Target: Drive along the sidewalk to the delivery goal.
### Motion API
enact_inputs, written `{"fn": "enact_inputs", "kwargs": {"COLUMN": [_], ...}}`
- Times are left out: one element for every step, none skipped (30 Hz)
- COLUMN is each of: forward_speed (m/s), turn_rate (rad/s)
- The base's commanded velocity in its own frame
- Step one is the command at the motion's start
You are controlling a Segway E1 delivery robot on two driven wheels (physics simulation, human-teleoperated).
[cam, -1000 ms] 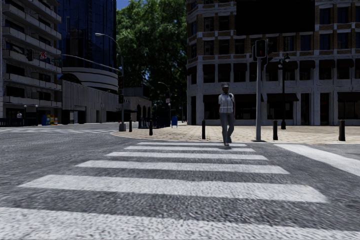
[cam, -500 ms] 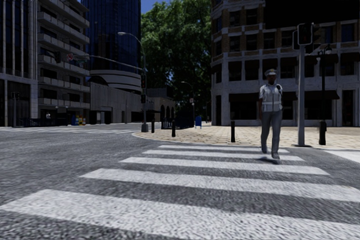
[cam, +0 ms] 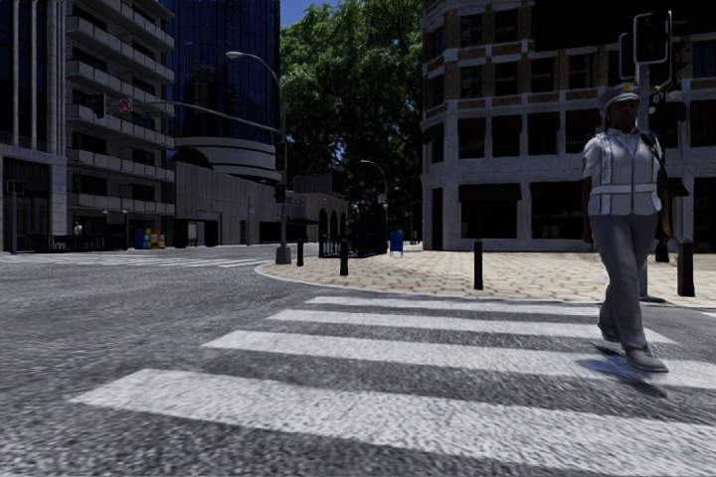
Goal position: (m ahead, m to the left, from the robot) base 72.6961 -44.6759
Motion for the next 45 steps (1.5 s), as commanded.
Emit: {"fn": "enact_inputs", "kwargs": {"forward_speed": [1.64,1.64,1.65,1.66,1.68,1.68,1.68,1.69,1.70,1.70,1.70,1.71,1.71,1.71,1.71,1.72,1.72,1.72,1.72,1.73,1.73,1.76,1.79,1.82,1.82,1.83,1.84,1.84,1.84,1.84,1.84,1.83,1.83,1.83,1.83,1.83,1.83,1.83,1.83,1.83,1.83,1.83,1.83,1.83,1.83], "turn_rate": [0.00,0.00,0.00,0.00,0.00,0.00,0.00,0.00,0.00,0.00,0.00,0.00,0.00,0.00,0.00,0.00,0.00,0.00,0.00,0.00,0.00,0.00,0.00,0.00,0.00,0.00,0.00,-0.15,-0.21,-0.21,-0.27,-0.32,-0.32,-0.32,-0.33,-0.33,-0.33,-0.33,-0.33,-0.33,-0.33,-0.33,-0.33,-0.33,-0.33]}}
